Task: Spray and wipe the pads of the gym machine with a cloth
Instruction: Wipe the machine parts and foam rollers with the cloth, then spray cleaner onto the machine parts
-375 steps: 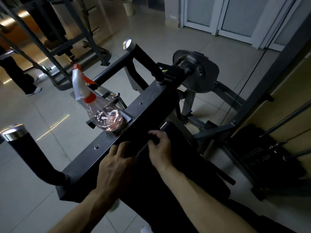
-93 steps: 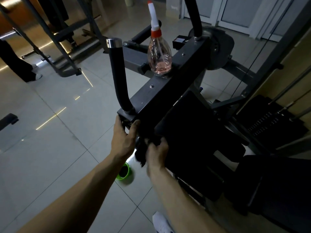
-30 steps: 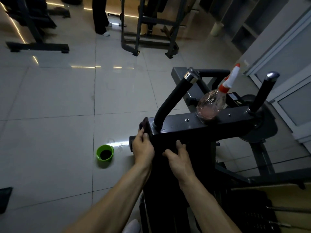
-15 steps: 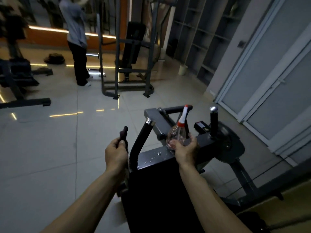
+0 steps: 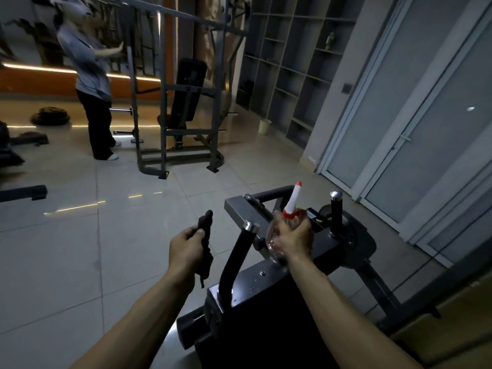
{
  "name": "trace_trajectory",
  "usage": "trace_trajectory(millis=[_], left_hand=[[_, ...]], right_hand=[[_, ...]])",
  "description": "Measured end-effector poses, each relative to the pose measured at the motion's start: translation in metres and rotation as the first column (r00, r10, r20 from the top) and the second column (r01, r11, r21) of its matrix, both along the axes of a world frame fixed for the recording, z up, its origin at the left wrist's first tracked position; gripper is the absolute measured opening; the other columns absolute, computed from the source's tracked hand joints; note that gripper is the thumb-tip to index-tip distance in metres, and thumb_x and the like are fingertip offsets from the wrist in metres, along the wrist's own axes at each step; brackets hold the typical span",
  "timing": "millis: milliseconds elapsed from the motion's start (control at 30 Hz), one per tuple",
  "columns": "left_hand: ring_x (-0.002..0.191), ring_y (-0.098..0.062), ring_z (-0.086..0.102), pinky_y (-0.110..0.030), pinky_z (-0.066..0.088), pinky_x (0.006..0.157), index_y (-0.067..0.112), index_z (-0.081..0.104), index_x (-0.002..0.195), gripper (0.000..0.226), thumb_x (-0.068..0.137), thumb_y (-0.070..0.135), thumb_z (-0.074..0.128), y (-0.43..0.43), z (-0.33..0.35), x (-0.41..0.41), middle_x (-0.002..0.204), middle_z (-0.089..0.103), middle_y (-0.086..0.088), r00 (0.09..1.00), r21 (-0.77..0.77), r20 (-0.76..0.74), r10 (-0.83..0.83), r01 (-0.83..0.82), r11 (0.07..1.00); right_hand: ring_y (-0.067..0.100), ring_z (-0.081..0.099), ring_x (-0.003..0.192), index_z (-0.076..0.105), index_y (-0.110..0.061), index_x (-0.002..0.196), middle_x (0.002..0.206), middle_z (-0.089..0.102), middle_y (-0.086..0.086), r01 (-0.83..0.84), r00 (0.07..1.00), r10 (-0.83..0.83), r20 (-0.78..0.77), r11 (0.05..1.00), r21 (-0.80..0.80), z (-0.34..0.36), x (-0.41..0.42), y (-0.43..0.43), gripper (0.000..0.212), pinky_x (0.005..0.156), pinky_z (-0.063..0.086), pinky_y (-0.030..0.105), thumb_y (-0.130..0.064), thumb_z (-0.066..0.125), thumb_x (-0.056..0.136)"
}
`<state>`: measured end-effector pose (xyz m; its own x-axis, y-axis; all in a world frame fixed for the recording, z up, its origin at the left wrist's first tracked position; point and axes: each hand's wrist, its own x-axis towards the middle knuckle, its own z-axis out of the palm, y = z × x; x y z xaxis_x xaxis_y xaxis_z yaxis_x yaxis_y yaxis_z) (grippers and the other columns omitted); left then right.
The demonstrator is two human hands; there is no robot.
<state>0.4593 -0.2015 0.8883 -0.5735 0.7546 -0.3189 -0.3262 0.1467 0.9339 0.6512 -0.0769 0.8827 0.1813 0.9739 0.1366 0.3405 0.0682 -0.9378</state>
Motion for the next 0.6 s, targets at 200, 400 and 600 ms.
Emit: trace_trajectory(millis=[200, 400, 600], left_hand=[[0.075, -0.032, 0.065, -0.043, 0.059, 0.07, 0.008, 0.068, 0.108, 0.012, 0.101, 0.014, 0.06, 0.007, 0.009, -0.087, 0.089, 0.069, -0.021, 0.985, 0.122, 0.117, -0.126, 0.112, 0.986], [0.07, -0.032, 0.063, -0.037, 0.055, 0.062, 0.007, 0.067, 0.107, 0.01, 0.099, 0.013, 0.063, 0.006, 0.005, -0.181, 0.085, 0.068, -0.021, 0.955, 0.102, 0.145, -0.26, 0.247, 0.964], [0.065, -0.03, 0.06, -0.037, 0.051, 0.061, 0.005, 0.065, 0.103, 0.011, 0.098, 0.015, 0.062, 0.039, -0.028, -0.222, 0.082, 0.066, -0.02, 0.92, -0.027, 0.164, -0.356, 0.365, 0.931]], right_hand=[[0.013, 0.069, 0.086, 0.064, -0.025, 0.1, 0.092, 0.068, -0.008, 0.065, 0.989, -0.098, 0.114, 0.963, 0.26, 0.091, -0.084, -0.018, 0.032, 0.075, 0.057, 0.032, -0.049, 0.077, 0.084], [0.008, 0.07, 0.091, 0.059, -0.026, 0.117, 0.111, 0.07, -0.006, 0.142, 0.99, -0.135, -0.045, 0.957, 0.252, 0.09, -0.189, -0.036, 0.042, 0.078, 0.062, 0.033, -0.035, 0.082, 0.082], [0.013, 0.068, 0.09, 0.058, -0.025, 0.117, 0.104, 0.065, -0.002, 0.181, 0.972, -0.166, -0.169, 0.98, 0.078, 0.007, -0.246, -0.051, 0.04, 0.078, 0.057, 0.031, -0.036, 0.082, 0.086]])
